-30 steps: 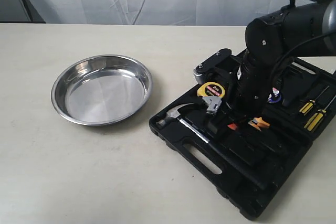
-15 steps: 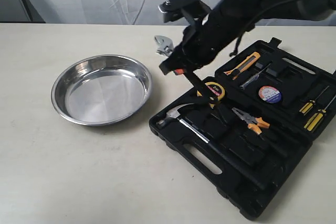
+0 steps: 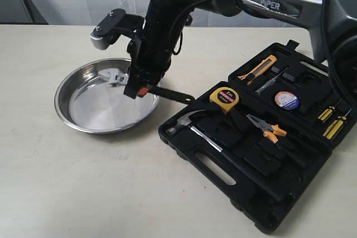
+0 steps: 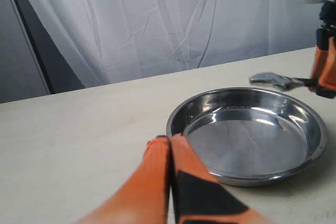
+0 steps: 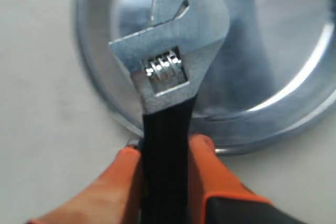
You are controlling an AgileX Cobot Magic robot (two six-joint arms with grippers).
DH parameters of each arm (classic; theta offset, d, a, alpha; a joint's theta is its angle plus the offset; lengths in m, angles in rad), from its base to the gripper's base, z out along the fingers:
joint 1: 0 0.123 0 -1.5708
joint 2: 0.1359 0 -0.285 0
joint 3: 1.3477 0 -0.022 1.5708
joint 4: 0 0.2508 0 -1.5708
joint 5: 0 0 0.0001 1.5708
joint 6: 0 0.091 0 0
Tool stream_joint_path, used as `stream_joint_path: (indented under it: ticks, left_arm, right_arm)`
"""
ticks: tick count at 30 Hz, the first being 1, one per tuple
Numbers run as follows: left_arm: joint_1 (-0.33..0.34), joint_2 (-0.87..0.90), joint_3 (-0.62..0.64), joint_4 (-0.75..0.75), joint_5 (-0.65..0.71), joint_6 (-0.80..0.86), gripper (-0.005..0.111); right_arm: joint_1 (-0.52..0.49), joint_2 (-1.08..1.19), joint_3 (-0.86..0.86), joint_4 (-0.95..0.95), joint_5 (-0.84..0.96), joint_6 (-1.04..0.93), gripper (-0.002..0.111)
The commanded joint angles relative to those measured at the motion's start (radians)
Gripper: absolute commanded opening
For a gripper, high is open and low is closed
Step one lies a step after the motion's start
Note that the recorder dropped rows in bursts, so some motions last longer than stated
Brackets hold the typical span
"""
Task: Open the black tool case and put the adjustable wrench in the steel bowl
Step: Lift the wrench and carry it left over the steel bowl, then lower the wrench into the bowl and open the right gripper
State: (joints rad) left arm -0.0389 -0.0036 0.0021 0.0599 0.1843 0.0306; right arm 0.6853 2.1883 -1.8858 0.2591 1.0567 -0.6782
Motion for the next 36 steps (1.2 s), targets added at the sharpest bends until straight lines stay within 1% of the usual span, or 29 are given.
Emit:
stream_joint_path:
  ticks: [1,3,5,8,10,17,23,27,29,31,33,36]
  left_arm:
    - [-0.004,0.004,-0.002,0.006,-0.004,-0.001,0.0]
    - [-0.004,0.004,-0.002,0.006,-0.004,-0.001,0.0]
    - [-0.004,0.004,-0.002,0.006,-0.004,-0.001,0.0]
    - [-0.004,0.004,-0.002,0.006,-0.004,-0.001,0.0]
    - [-0.004,0.004,-0.002,0.006,-0.004,-0.001,0.0]
    - [-0.004,0.004,-0.002,0.006,-0.004,-0.001,0.0]
    - [-0.004,0.004,-0.002,0.006,-0.004,-0.001,0.0]
    - [-0.004,0.004,-0.002,0.006,-0.004,-0.001,0.0]
    - [-0.004,0.004,-0.002,0.006,-0.004,-0.001,0.0]
    - [-0.004,0.004,-0.002,0.006,-0.004,-0.001,0.0]
    - [-0.004,0.004,-0.002,0.006,-0.004,-0.001,0.0]
    - [-0.004,0.004,-0.002,0.006,-0.004,-0.001,0.0]
  right_arm:
    - [-0.003,0.003,-0.021,0.052,-0.295,0.063,-0.001]
    - [0.007,0.01,-0.021,0.168,-0.414,-0.033,-0.001]
    - [0.016,0.025,-0.023,0.314,-0.479,-0.178,-0.001]
    - [0.024,0.063,-0.023,0.497,-0.501,-0.323,-0.001]
    - [0.025,0.099,-0.023,0.549,-0.501,-0.359,-0.001]
    - [0.025,0.21,-0.023,0.562,-0.507,-0.361,-0.001]
    - [0.025,0.255,-0.023,0.556,-0.514,-0.345,-0.001]
    - [0.025,0.26,-0.023,0.531,-0.532,-0.274,-0.001]
    - [0.025,0.26,-0.023,0.468,-0.553,-0.176,0.0]
    - [0.025,0.26,-0.023,0.393,-0.56,-0.092,0.005]
    - [0.025,0.26,-0.023,0.328,-0.556,-0.039,0.019]
    - [0.025,0.26,-0.023,0.293,-0.54,-0.022,0.045]
